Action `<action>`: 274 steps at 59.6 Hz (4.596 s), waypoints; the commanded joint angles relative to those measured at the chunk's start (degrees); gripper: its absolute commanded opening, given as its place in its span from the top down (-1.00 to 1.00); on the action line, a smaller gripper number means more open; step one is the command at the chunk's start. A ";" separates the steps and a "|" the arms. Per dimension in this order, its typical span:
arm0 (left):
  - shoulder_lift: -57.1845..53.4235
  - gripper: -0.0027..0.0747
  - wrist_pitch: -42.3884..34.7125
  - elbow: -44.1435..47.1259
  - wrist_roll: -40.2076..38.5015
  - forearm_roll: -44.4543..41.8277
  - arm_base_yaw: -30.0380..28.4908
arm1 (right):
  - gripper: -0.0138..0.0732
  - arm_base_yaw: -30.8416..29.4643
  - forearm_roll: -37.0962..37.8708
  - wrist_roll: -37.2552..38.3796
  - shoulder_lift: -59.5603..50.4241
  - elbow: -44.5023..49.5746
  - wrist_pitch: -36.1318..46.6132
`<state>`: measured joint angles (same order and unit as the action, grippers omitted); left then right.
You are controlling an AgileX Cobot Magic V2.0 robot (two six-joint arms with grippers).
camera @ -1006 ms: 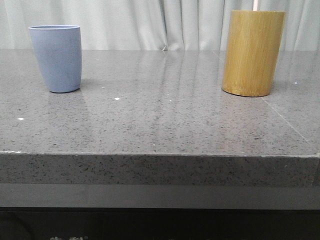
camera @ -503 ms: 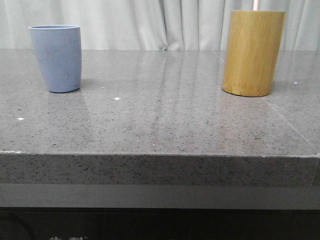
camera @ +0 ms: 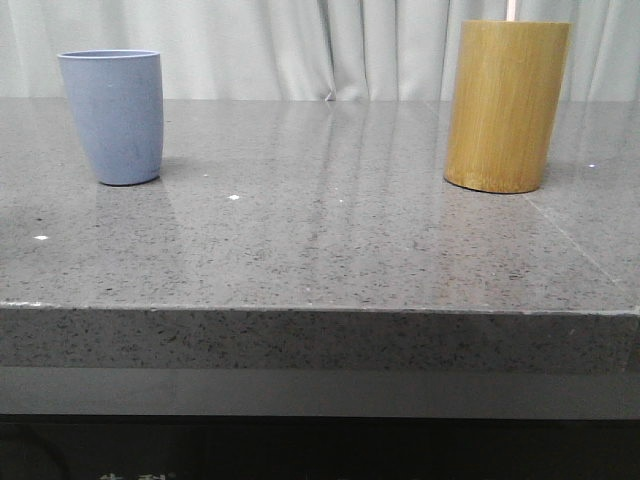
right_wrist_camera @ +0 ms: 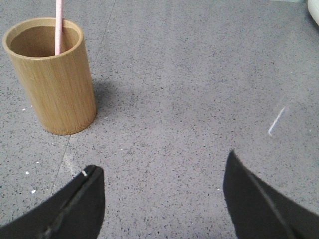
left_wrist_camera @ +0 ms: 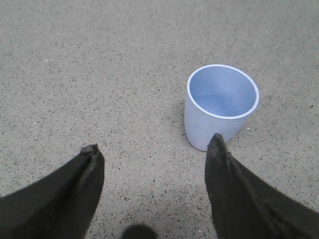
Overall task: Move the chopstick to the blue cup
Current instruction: 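Lower the left gripper over the light blue cup's rim, then close the left gripper on the blue cup's rim, then carry the blue cup toward the bamboo cup and set it down, then open the left gripper and lift it away from the cup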
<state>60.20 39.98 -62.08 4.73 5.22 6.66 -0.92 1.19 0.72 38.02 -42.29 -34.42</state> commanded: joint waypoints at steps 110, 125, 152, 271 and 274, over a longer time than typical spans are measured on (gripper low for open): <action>40.06 0.98 17.38 -41.37 2.26 3.08 9.51 | -0.51 0.00 0.32 0.05 0.10 -1.96 4.46; 44.95 0.98 19.00 -51.95 2.26 3.11 16.01 | -0.51 0.00 0.32 0.05 0.10 -1.96 5.11; 54.23 0.98 21.42 -62.74 1.61 2.91 22.58 | -0.51 0.00 0.32 0.05 0.10 -1.96 5.72; 22.39 0.10 12.15 -43.90 1.42 4.30 22.71 | -0.51 0.00 -0.29 0.05 0.10 -1.96 12.23; 18.61 0.12 7.99 -37.46 1.42 4.30 22.71 | -0.51 0.00 -0.44 0.05 0.10 -1.96 12.29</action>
<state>86.48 58.77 -106.31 5.90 8.57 29.04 -0.92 0.97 0.72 38.02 -42.29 -27.37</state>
